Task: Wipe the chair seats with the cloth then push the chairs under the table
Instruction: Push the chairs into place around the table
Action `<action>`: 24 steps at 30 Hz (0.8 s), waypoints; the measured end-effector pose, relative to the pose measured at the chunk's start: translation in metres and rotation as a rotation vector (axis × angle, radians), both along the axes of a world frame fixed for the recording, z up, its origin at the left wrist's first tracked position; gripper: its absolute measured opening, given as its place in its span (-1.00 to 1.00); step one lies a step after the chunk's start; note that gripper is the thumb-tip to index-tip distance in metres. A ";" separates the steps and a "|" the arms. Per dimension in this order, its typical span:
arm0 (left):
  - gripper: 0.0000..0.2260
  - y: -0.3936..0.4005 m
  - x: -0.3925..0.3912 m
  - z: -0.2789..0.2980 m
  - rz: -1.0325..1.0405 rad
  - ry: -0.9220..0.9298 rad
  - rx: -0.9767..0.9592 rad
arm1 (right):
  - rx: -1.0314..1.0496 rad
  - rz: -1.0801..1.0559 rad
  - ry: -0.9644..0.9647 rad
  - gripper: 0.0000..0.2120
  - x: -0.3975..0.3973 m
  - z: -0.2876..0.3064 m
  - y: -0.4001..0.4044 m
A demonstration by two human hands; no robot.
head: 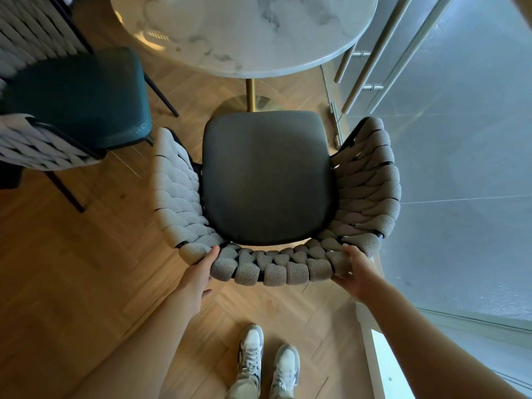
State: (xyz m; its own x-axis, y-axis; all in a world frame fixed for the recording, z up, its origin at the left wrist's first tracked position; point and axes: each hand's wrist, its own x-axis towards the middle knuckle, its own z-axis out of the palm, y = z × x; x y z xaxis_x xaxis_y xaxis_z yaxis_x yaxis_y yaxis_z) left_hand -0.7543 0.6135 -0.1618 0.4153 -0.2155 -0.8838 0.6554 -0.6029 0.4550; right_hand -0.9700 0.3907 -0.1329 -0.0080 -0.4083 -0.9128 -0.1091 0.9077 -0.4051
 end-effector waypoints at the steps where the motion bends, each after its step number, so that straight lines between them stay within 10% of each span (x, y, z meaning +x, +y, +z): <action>1: -0.41 0.003 -0.001 0.006 -0.023 -0.014 0.003 | -0.015 0.026 -0.005 -0.88 -0.002 0.005 0.004; 24: -0.85 0.149 0.007 0.104 0.414 -0.132 -0.158 | -0.058 0.721 -0.079 -0.77 0.087 0.063 0.175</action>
